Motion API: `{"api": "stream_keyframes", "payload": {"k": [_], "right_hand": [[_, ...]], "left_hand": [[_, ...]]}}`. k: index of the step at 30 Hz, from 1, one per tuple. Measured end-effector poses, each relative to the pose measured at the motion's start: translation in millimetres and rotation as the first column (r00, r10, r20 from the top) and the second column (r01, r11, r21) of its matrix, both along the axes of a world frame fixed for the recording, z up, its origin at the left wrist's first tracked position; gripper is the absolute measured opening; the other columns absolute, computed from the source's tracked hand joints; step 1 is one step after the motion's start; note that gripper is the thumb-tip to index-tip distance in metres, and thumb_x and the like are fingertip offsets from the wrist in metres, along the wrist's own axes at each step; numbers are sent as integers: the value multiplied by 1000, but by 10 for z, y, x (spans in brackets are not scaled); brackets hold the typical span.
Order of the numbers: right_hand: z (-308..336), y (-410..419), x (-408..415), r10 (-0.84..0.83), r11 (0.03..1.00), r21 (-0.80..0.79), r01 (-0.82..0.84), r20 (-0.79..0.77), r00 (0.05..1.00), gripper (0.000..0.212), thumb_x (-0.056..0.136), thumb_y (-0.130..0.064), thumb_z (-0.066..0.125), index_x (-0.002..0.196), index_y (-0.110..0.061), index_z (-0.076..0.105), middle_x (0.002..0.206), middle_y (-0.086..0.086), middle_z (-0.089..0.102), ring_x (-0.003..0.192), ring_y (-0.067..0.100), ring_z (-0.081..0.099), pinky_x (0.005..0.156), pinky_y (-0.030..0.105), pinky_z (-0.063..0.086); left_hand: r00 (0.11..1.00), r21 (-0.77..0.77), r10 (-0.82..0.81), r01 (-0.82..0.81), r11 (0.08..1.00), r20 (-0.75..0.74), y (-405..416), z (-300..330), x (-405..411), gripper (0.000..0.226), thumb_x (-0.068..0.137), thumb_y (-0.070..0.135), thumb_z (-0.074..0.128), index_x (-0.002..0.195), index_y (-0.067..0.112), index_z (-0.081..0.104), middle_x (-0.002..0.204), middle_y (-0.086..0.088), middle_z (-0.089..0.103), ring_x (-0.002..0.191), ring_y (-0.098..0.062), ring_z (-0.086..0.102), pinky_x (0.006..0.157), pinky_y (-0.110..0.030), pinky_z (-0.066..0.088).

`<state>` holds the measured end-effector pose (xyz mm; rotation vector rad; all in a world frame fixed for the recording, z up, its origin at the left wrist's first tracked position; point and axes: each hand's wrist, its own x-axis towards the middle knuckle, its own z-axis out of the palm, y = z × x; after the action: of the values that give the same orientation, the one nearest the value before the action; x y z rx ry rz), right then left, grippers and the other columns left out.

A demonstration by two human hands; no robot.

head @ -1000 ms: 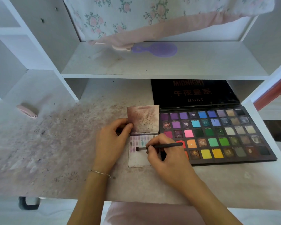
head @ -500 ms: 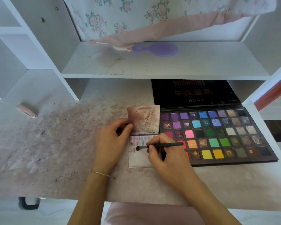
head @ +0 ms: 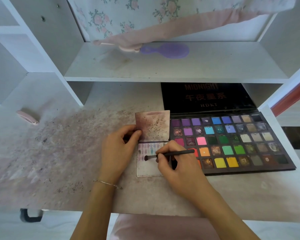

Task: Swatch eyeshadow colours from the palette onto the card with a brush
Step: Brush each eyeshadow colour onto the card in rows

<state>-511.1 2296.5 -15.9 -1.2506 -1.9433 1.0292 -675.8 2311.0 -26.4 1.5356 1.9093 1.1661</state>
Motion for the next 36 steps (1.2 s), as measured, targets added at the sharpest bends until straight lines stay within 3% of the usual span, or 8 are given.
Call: {"api": "stream_keyframes", "payload": {"k": [4,8,12,17,20,27,31,36], "right_hand": [[-10,-6,-21,-29,999,18,29,9,1000,10,85,-19,55,83,-27,52,77,-12,58,75,3,53,62,14,42],[4,-5,8,1,1000,-21,-2,-26,1000,10,83,-17,56,78,-26,54,74,-10,58,74,6,53,64,26,46],[32,-8,38,-33,999,-44,26,-178,983,20,84,-13,56,76,-31,54,75,-6,61,73,11,59,64,30,51],[55,15,63,-144,989,-43,138,-407,902,26,88,-2,51,92,-26,60,86,-7,65,81,4,65,71,14,51],[90,21,85,-191,979,-26,203,-465,864,22,87,-6,49,95,-22,61,90,-4,66,81,2,65,73,13,50],[150,79,499,-373,911,0,413,-428,823,27,89,1,49,87,-25,59,79,-14,67,65,5,59,55,16,48],[134,105,733,-446,873,2,488,-405,798,28,91,-1,45,87,-26,57,74,-16,67,66,-2,60,58,7,46],[57,108,850,-503,833,97,545,-278,818,25,94,-11,45,85,-35,47,75,-5,59,72,-3,59,58,8,47]], "left_hand": [[1000,2,2,-2,1000,-3,2,-5,-3,13,84,20,61,93,24,70,75,21,63,74,4,61,67,-14,49],[1000,-2,-1,1,1000,-16,-1,0,-7,13,84,21,61,94,26,69,75,26,60,73,6,60,68,-13,48],[1000,0,-2,2,1000,-19,-8,7,-8,14,84,21,61,95,23,69,76,24,61,74,4,60,68,-13,48],[1000,-8,6,-6,1000,-17,-2,10,-2,13,84,21,61,94,23,70,75,26,60,72,6,59,67,-9,47],[1000,-10,0,0,1000,-14,-9,11,-9,13,84,21,61,94,24,69,75,23,61,73,5,59,68,-11,48],[1000,2,3,-3,1000,-25,-3,5,-13,13,84,17,61,93,20,70,74,19,61,71,3,58,66,-12,43],[1000,-17,-18,18,1000,7,-7,18,4,14,86,16,59,95,23,68,79,20,62,75,4,59,65,-3,41],[1000,-22,-16,16,1000,1,-13,32,10,15,86,16,59,96,21,68,80,16,63,77,2,59,68,-11,42]]}}
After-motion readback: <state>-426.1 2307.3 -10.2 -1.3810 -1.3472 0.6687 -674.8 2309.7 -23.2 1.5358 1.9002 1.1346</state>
